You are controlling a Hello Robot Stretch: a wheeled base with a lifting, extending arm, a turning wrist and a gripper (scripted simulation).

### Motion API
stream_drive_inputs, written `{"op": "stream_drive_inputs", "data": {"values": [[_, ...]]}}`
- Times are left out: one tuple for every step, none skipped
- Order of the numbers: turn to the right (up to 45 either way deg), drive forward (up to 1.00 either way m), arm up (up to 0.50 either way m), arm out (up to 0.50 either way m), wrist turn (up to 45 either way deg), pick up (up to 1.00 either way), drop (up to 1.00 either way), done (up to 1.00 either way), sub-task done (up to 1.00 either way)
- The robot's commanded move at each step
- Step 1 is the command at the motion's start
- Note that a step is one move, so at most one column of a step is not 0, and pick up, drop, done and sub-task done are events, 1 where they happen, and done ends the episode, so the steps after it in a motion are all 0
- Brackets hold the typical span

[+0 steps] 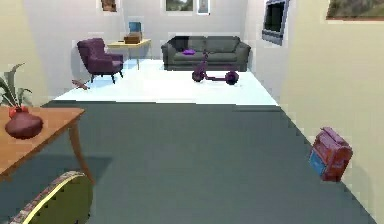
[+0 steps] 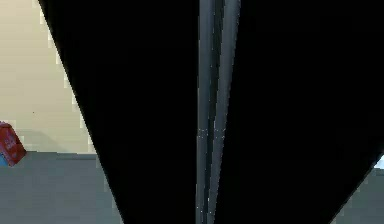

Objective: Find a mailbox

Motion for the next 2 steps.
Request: {"op": "stream_drive_inputs", "data": {"values": [[6.0, 0.00, 0.00, 0.00, 0.0, 0.00, 0.00, 0.00, 0.00], [0.0, 0.45, 0.00, 0.00, 0.0, 0.00, 0.00, 0.00, 0.00]]}}
